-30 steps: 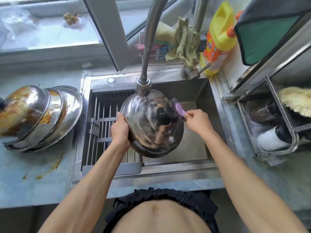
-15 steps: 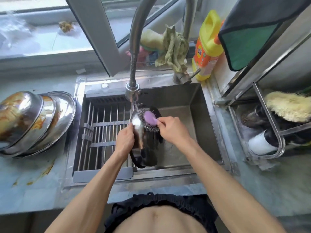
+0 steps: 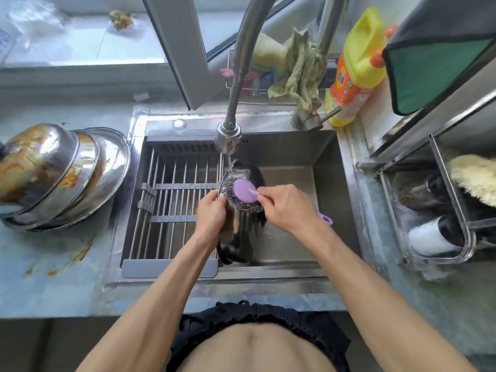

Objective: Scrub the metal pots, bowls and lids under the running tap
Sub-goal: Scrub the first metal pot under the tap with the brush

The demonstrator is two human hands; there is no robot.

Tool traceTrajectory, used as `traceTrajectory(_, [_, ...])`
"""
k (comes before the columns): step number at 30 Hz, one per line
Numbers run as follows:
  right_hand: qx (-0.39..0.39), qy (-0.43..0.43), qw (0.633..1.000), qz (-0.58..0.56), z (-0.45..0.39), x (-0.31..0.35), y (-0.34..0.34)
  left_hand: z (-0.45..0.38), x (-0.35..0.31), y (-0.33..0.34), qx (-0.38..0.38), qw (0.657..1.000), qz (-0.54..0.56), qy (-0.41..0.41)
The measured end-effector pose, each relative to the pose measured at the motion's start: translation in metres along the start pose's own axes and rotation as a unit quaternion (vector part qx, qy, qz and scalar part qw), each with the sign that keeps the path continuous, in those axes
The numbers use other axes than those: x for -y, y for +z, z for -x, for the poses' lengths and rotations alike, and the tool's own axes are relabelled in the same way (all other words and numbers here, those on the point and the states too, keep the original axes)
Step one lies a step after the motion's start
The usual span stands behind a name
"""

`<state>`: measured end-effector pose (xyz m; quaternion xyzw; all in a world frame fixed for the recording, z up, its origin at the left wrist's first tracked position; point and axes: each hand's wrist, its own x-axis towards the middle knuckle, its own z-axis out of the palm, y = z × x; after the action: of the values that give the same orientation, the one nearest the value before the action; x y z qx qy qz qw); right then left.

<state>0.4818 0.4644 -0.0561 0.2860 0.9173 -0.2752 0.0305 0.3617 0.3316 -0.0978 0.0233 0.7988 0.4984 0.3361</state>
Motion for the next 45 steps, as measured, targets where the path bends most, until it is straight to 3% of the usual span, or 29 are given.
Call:
traceTrajectory(5, [-0.043, 0.029, 0.996, 0.079, -0.024, 0.000, -0.044, 0.006, -0.022, 0.013, -0.019, 0.999, -0.016, 0.029])
traceTrajectory(10, [0.055, -0.033, 0.977, 0.205, -0.018, 0.023, -0.059, 0.014, -0.029, 0.019, 0.017, 0.998, -0.014, 0.057])
traceTrajectory(14, [0.058, 0.034, 0.972, 0.225, -0.033, 0.021, -0.081, 0.023, -0.025, 0.021, 0.007, 0.998, -0.005, 0.069])
traceTrajectory(17, [0.076, -0.040, 0.963, 0.255, -0.023, 0.035, -0.074, 0.021, -0.027, 0.021, -0.020, 0.996, -0.022, 0.079])
traceTrajectory(19, [0.085, -0.070, 0.967, 0.228, -0.022, 0.039, -0.071, 0.017, -0.021, 0.018, -0.012, 0.997, 0.007, 0.079])
traceTrajectory(25, [0.097, 0.067, 0.985, 0.124, -0.067, -0.013, -0.087, 0.019, -0.004, 0.006, 0.020, 0.994, 0.024, 0.104])
traceTrajectory(31, [0.122, 0.142, 0.982, -0.023, -0.094, -0.064, -0.072, 0.004, 0.000, -0.007, 0.040, 0.992, 0.123, 0.011])
traceTrajectory(39, [0.061, 0.190, 0.960, -0.195, -0.063, -0.106, -0.038, -0.019, 0.011, -0.038, 0.033, 0.962, 0.252, -0.096])
traceTrajectory(45, [0.071, 0.266, 0.920, -0.278, -0.039, -0.124, -0.003, -0.028, 0.004, -0.052, -0.010, 0.935, 0.323, -0.143])
